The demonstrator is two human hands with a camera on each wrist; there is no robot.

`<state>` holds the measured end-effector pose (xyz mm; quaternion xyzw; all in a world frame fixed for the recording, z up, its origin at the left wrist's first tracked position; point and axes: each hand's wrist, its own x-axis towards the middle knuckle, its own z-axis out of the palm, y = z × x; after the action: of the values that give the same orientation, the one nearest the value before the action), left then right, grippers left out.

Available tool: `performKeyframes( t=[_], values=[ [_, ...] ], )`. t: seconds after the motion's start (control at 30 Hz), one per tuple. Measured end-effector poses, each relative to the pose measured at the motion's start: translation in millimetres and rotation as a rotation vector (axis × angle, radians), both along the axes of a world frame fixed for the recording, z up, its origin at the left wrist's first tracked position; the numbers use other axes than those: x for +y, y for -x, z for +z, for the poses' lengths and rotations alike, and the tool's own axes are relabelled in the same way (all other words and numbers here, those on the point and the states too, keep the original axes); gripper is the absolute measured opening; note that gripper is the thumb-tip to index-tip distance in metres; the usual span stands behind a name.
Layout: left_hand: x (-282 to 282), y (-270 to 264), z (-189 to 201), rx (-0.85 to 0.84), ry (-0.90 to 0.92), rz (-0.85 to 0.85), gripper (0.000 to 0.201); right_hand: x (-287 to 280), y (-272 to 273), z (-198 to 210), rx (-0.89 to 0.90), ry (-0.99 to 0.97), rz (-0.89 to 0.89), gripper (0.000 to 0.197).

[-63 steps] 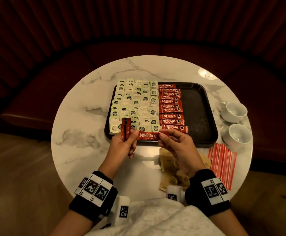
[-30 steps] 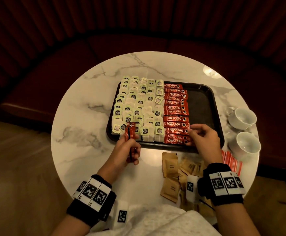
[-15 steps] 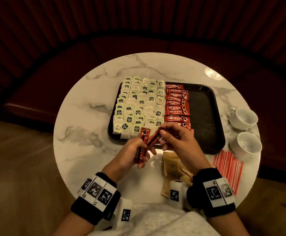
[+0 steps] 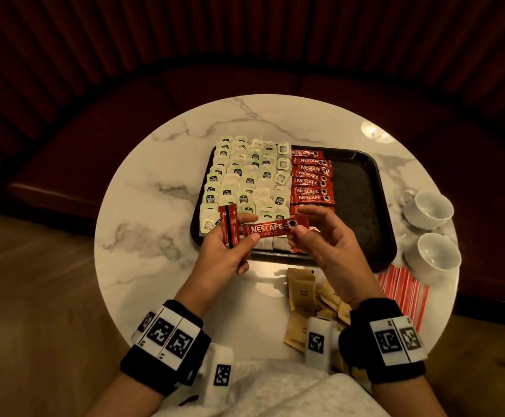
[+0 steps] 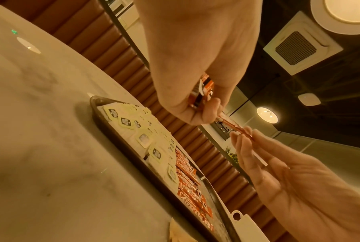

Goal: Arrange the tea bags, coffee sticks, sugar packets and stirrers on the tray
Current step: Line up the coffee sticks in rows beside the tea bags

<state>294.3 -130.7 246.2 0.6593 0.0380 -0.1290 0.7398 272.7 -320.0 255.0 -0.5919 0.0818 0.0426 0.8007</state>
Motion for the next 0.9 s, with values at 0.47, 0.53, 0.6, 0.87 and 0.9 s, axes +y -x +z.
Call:
performKeyframes(
  t=[0.47,0.53,0.6,0.87,0.9],
  values=[
    [4.3,-2.2,-17.3,0.205,-0.059,0.089,0.009,-59.3,2.0,-38.1,0.191,0.308,-0.434,0.025],
    [2.5,-1.0,-18.7,0.221,-0.069,0.076,0.009,-63.3,4.3,-51.6,0.244,0.412,-0.387,0.024],
    [1.8,-0.9,-19.8,0.224,-0.095,0.061,0.009,-60.8,4.2,-61.9,0.249,0.525,-0.344,0.024],
    [4.2,2.0,-21.5,0.221,-0.156,0.037,0.011,-44.5,-8.8,-85.7,0.283,0.915,-0.321,0.021],
    [4.4,2.3,-22.0,0.223,-0.161,0.035,0.011,-45.8,-9.8,-87.9,0.293,0.921,-0.333,0.021]
  ],
)
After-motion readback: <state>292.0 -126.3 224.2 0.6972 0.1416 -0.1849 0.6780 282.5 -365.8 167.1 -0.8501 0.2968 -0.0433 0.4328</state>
